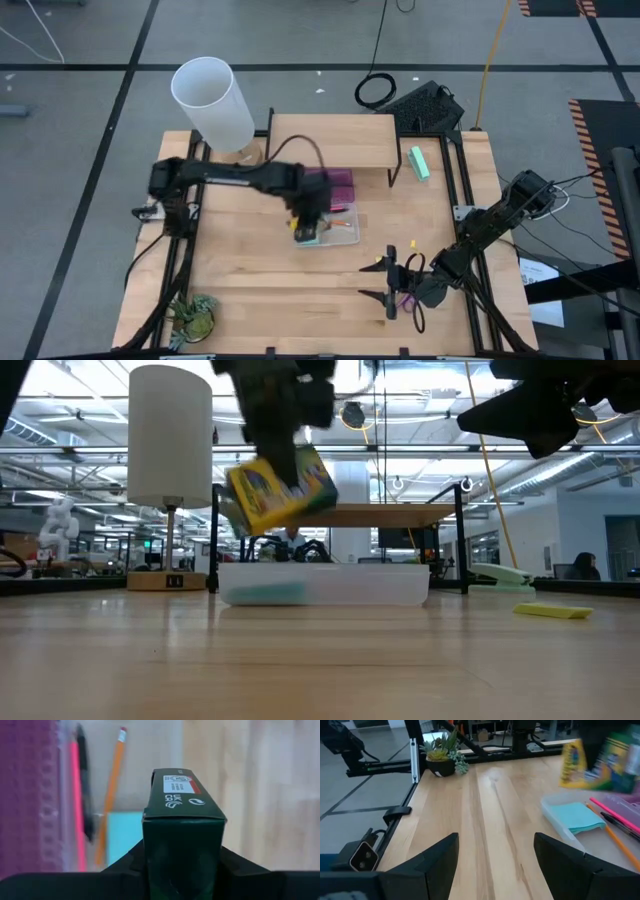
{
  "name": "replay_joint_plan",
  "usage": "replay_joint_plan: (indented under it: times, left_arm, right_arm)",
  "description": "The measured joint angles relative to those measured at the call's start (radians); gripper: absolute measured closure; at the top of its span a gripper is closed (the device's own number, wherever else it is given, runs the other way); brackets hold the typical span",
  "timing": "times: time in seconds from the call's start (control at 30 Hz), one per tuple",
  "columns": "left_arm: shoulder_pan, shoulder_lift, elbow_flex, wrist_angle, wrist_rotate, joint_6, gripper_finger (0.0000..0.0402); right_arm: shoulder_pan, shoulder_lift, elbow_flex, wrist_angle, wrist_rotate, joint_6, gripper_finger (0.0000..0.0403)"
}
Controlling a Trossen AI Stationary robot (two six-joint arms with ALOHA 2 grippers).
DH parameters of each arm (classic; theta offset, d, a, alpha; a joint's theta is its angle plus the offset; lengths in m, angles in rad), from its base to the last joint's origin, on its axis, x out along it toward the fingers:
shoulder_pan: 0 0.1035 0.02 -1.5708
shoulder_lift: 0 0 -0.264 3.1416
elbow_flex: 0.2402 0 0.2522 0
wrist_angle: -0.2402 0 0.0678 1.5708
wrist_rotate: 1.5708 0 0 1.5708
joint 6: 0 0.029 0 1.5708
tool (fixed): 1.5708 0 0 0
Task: Pack school essentials
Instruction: Put the crayon box into the violet supply box
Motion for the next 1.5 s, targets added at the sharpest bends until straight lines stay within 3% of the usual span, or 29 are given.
replay_joint_plan:
  times: [0.23,0.33,0.57,0.73,1.03,1.17,1.27,1.5]
  left_arm:
    - [0.068,0.177,0.189,-0.003,0.009,0.137,0.0281]
    - [0.072,0.235,0.264,-0.004,0.067,0.170,0.0280]
    - [0.048,0.286,0.300,-0.081,0.103,0.254,0.0279]
    - [0.037,0.286,0.300,-0.083,0.027,0.264,0.0261]
    - [0.029,0.285,0.300,-0.090,0.013,0.260,0.0156]
    - [0.019,0.285,0.300,-0.090,-0.081,0.274,0.0124]
    - [0.016,0.285,0.300,-0.091,-0.203,0.254,0.0116]
    - [-0.005,0.228,0.300,-0.107,-0.213,0.249,0.0138]
  right_arm:
    - [0.000,0.000,0.000,-0.011,0.000,-0.026,0.0151]
    - [-0.001,0.000,0.000,-0.032,0.000,-0.026,0.0151]
    - [-0.011,0.000,0.000,-0.047,0.000,-0.016,0.0151]
    - [-0.012,0.000,0.000,-0.028,0.000,-0.018,0.0151]
    - [-0.012,0.000,0.000,-0.027,0.000,-0.018,0.0151]
    - [-0.012,0.000,0.000,-0.026,0.000,-0.018,0.0151]
    - [-0.012,0.000,0.000,-0.026,0.000,-0.018,0.0151]
    - [-0.012,0.000,0.000,-0.032,0.000,-0.018,0.0151]
